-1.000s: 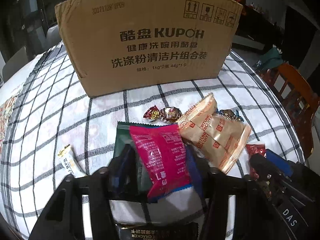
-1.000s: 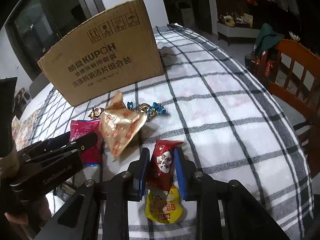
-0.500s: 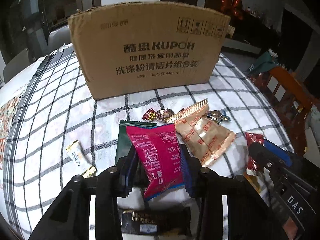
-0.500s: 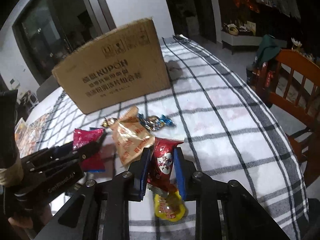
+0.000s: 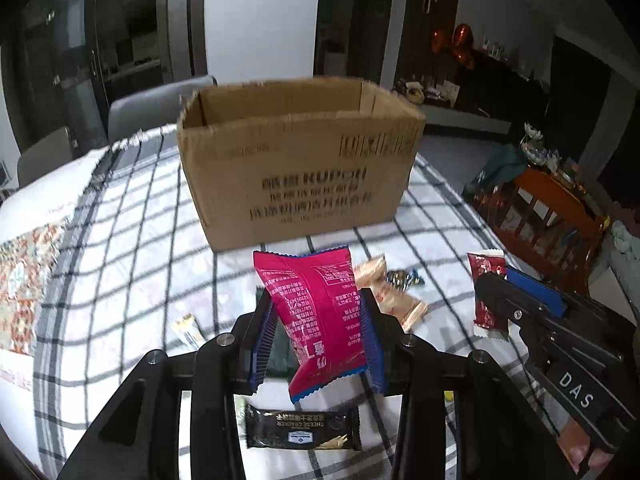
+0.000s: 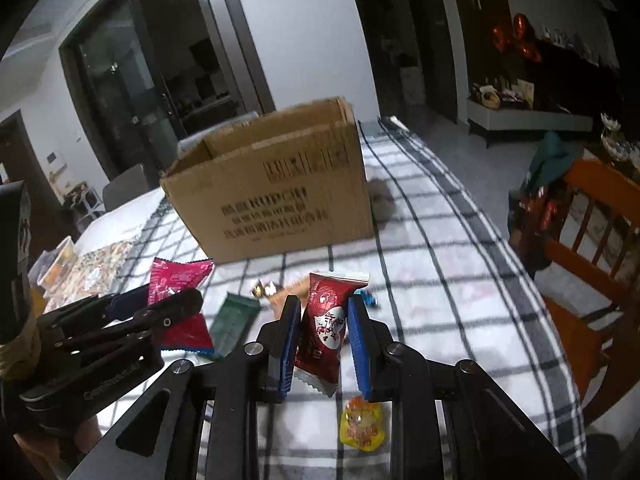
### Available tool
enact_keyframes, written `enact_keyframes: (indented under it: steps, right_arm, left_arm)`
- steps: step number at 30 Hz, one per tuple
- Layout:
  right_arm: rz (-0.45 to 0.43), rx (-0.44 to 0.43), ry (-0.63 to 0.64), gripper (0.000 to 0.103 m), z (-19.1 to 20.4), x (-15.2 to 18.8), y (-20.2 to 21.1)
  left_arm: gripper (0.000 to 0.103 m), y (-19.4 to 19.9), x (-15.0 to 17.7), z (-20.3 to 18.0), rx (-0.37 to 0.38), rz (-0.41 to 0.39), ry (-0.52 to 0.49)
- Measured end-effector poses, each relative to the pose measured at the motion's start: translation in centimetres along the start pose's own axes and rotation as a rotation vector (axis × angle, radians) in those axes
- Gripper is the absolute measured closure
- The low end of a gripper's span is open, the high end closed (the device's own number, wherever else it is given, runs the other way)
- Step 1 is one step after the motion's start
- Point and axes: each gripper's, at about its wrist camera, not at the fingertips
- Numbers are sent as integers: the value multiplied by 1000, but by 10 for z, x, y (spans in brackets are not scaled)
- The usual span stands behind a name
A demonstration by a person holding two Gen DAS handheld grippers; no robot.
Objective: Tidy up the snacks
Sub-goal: 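Lift both packets over the box and release them inside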
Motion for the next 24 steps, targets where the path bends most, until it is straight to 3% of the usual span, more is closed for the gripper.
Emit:
enact_keyframes:
  steps: [11,24]
  right_arm:
    - [-80,-55,59,78,13,-57,14]
    - [-109,-113,105,78,35,-118,-8]
  left_arm:
    - [64,29,-46,5,-21,-79,-36]
    - [64,26,-105,22,-32,-104,-85]
Point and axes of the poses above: each gripper's, at about its wrist camera, not at the fingertips, and y roughly against the way its jaws point, z to its left, x to its underside, and after that the axes turned 9 degrees about x, right-handed
